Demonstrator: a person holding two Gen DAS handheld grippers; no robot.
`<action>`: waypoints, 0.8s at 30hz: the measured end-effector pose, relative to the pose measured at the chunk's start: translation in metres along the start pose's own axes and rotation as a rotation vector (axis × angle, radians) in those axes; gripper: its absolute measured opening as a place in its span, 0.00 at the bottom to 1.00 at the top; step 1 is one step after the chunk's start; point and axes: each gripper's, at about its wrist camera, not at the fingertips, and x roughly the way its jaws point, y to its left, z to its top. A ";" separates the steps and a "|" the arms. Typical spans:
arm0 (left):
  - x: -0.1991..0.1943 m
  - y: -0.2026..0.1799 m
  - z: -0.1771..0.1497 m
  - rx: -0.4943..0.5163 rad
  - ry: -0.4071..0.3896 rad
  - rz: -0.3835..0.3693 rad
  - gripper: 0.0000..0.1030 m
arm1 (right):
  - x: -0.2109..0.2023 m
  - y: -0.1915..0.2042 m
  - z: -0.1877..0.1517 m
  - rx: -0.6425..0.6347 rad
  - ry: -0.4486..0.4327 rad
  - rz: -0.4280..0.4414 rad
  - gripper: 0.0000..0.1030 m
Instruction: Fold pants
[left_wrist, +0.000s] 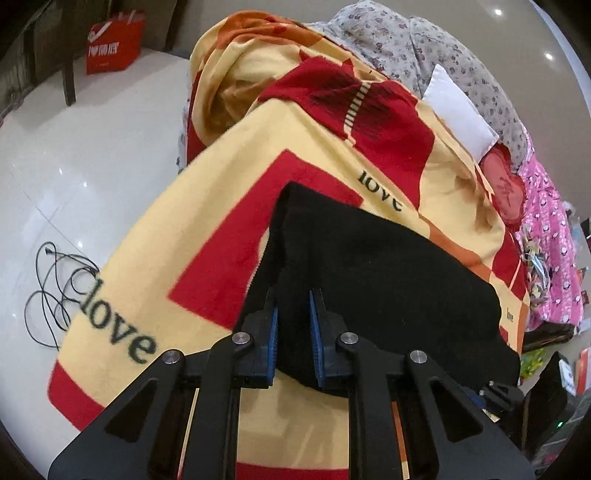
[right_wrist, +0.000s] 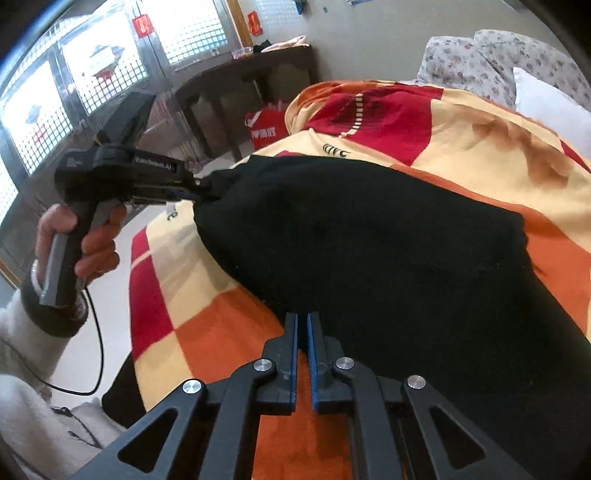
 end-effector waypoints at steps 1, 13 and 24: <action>-0.006 -0.004 0.001 0.021 -0.013 0.009 0.14 | -0.009 -0.005 -0.002 0.020 -0.008 -0.005 0.13; -0.025 -0.064 -0.011 0.167 -0.067 -0.044 0.19 | -0.043 -0.070 0.009 0.224 -0.146 -0.257 0.29; 0.035 -0.117 -0.046 0.282 0.071 -0.066 0.40 | -0.044 -0.099 0.000 0.329 -0.162 -0.325 0.31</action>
